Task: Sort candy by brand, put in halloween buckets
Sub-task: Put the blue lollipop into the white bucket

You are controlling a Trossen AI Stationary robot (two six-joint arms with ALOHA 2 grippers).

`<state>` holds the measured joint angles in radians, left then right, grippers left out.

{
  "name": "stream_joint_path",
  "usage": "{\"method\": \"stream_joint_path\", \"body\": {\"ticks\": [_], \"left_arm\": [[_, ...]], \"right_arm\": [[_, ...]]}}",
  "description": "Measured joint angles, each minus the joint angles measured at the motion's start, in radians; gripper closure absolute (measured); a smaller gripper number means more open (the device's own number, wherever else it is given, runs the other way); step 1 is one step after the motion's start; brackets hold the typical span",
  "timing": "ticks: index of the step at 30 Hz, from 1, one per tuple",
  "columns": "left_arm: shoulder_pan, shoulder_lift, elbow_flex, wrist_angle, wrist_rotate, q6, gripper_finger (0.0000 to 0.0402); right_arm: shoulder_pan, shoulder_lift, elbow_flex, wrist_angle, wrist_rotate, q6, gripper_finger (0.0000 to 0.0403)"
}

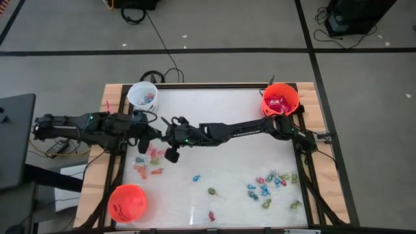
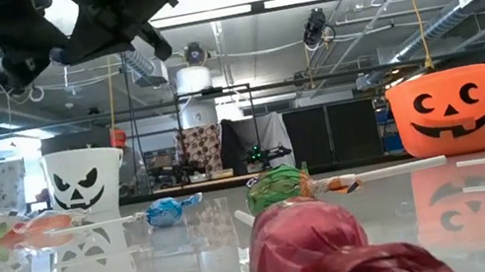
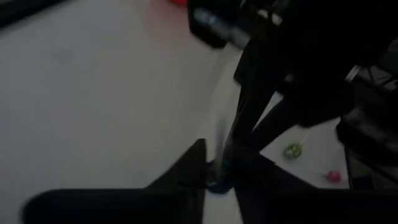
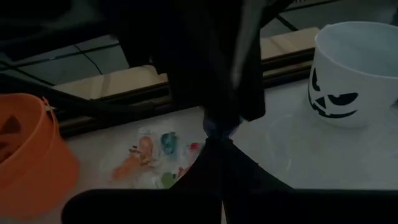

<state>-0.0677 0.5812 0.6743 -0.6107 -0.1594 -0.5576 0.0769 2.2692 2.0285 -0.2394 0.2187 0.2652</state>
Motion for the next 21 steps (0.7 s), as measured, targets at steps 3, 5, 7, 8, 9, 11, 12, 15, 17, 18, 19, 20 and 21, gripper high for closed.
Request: {"method": "stream_joint_path", "body": {"ticks": [3,5,7,8,9,11,12,15,17,18,19,20,21], "left_arm": [[0.0,-0.002,0.0,0.024,-0.001,0.004,0.0387],[0.0,-0.001,0.0,0.024,-0.001,0.005,0.0389],[0.0,-0.001,0.0,0.021,-0.001,0.005,0.0388],[0.0,-0.001,0.0,0.022,-0.006,0.005,0.0388],[0.0,0.0,0.0,0.023,-0.013,0.005,0.039],[0.002,0.0,0.0,0.022,-0.049,0.006,0.0394],[0.007,0.0,0.0,0.021,-0.078,0.007,0.0395],[0.043,-0.005,0.007,-0.011,-0.21,0.008,0.0395],[0.085,-0.006,0.023,-0.046,-0.311,0.005,0.0395],[0.112,-0.006,0.03,-0.057,-0.363,0.001,0.0395],[0.143,-0.006,0.035,-0.068,-0.414,-0.001,0.0395],[0.178,-0.006,0.035,-0.076,-0.457,-0.001,0.0395],[0.219,-0.006,0.035,-0.083,-0.488,-0.002,0.0395]], "right_arm": [[0.0,0.0,0.0,-0.003,-0.004,-0.007,0.0397],[0.0,0.0,0.0,-0.003,-0.004,-0.007,0.0391],[0.0,0.0,0.0,-0.003,-0.004,-0.007,0.0388],[0.0,0.0,0.0,-0.003,-0.004,-0.007,0.0388],[-0.001,0.0,0.0,-0.003,-0.004,-0.004,0.0388],[-0.007,0.0,0.0,-0.007,-0.003,0.023,0.0388],[-0.011,0.0,0.0,-0.016,-0.003,0.047,0.0386],[-0.02,0.0,0.0,-0.066,-0.005,0.11,0.0373],[-0.023,0.0,0.0,-0.105,-0.006,0.137,0.0358],[-0.024,0.0,0.0,-0.129,-0.006,0.151,0.0349],[-0.025,0.0,0.0,-0.157,-0.006,0.164,0.034],[-0.027,0.0,0.0,-0.188,-0.009,0.176,0.0331],[-0.029,0.0,0.0,-0.22,-0.018,0.183,0.0322]]}}
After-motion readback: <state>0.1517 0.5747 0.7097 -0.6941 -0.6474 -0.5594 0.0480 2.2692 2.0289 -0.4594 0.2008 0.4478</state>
